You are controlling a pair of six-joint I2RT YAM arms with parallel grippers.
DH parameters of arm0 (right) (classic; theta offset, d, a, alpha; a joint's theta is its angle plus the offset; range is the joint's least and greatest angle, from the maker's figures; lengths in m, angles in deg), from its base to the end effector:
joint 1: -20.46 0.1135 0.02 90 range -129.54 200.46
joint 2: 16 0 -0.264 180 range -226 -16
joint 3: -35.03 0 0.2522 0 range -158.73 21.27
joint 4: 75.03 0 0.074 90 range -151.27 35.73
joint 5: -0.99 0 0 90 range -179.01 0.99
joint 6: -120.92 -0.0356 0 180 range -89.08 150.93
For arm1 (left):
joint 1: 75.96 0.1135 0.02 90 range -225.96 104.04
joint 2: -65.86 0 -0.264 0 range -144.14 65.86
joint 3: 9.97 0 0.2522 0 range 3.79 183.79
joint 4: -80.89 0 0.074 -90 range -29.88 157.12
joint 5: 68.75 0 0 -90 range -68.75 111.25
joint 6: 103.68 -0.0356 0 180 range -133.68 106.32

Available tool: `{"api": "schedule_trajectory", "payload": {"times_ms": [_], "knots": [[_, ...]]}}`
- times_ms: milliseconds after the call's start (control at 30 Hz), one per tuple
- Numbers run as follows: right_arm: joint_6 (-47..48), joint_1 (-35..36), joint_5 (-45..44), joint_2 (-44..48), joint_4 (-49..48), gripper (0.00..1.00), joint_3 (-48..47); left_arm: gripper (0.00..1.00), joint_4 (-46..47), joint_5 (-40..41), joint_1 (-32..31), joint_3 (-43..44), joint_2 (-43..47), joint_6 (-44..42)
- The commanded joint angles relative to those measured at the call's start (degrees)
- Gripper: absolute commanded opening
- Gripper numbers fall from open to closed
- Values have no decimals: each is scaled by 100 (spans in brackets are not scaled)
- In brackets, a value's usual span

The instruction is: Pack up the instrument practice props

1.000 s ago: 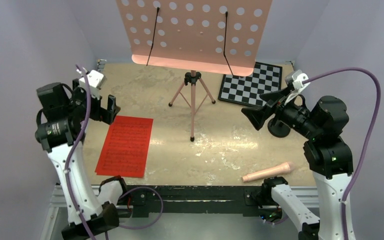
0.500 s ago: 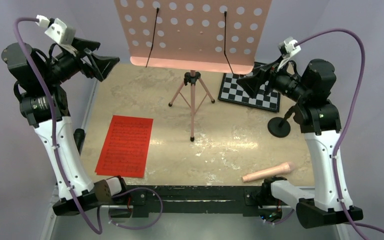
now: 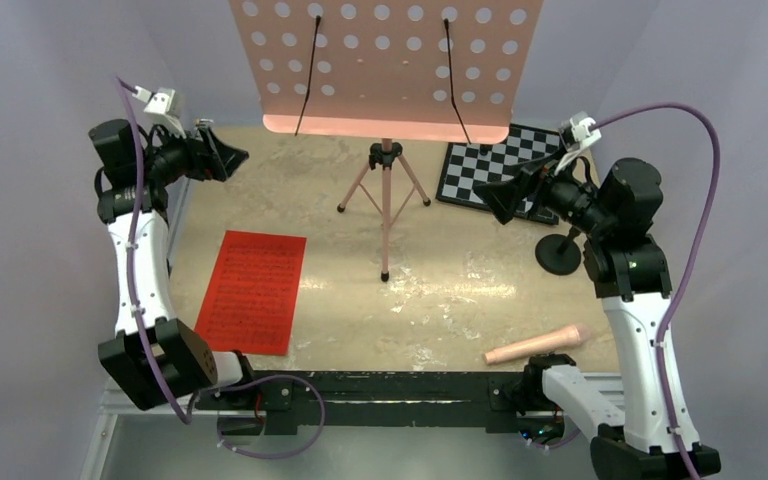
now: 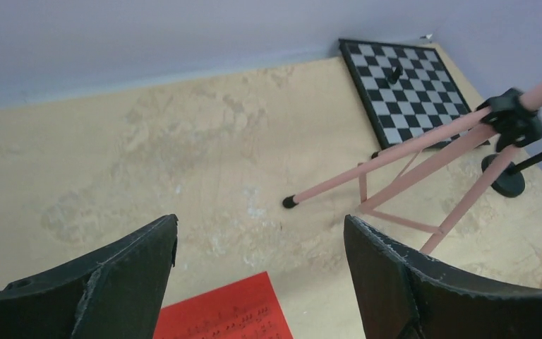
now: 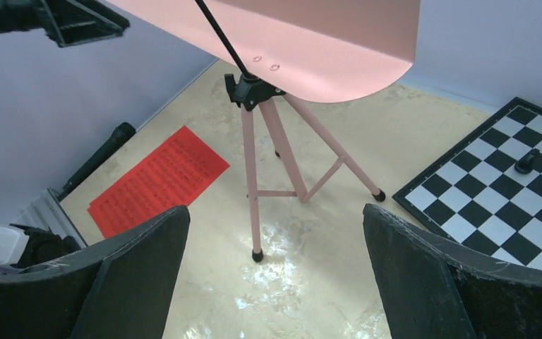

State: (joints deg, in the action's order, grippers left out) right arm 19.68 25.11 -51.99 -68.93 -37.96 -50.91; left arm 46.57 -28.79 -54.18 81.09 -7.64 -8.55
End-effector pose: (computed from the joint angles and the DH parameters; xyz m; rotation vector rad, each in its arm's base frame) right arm 0.1722 0.0355 0.4543 -0.4070 1.6293 0.7380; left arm 0.2685 0.0779 0.4148 0.1777 1.7876 -0.6012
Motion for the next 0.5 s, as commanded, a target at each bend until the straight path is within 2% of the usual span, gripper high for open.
{"api": "schedule_trajectory", "payload": {"times_ms": [0,67,133,167,233,333,467], "knots": [[380,-30,138,162,229,98,173,91,818,-177,-252,-555,-361,-401],[973,-30,270,228,430,96,316,91,734,-427,-639,-769,-675,-1340],[2029,45,588,323,666,96,569,91,668,-502,-1078,-1012,-919,-2373],[2703,143,584,367,870,96,713,91,758,-548,-1226,-1085,-1057,-2541],[4054,272,351,412,1326,96,950,90,915,-689,-1516,-1069,-1377,-2729],[5328,281,359,504,1827,96,1326,89,1405,-735,-1893,-1193,-1695,-2840],[6258,533,642,672,1414,96,2026,91,3296,-600,-2342,-1793,-1931,-2709]]}}
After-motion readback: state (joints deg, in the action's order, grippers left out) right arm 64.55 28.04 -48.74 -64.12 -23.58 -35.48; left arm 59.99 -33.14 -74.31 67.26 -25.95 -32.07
